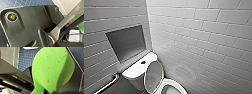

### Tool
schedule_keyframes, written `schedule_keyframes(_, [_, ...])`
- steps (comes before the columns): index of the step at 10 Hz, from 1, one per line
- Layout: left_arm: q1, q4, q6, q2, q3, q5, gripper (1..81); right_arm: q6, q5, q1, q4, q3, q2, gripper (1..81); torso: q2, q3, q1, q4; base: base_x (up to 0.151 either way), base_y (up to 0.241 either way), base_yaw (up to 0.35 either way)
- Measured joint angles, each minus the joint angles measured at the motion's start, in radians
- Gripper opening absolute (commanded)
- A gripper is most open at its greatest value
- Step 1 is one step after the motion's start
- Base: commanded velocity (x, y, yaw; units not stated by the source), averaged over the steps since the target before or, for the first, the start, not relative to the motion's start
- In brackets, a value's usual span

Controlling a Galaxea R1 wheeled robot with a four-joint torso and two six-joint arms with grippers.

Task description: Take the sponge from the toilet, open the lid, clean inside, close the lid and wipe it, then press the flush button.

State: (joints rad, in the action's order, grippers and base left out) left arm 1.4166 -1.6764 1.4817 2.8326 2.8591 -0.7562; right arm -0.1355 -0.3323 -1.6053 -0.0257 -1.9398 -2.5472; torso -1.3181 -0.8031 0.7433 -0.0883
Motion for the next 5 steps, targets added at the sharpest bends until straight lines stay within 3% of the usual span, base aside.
schedule_keyframes(3, [0.03,-0.02,-0.003,0.033,0.073,0.04,81.1,0.0,0.005,0.003,0.012,-0.007,-0.008,1.0,-0.001,0.0,-0.001,0.0,0.0,0.0,0.0])
schedule_keyframes(5, [0.066,-0.037,0.051,0.03,0.074,0.043,81.1,0.0,0.016,0.007,0.017,-0.044,-0.033,1.0,-0.001,0.0,-0.001,0.0,0.0,0.0,0.0])
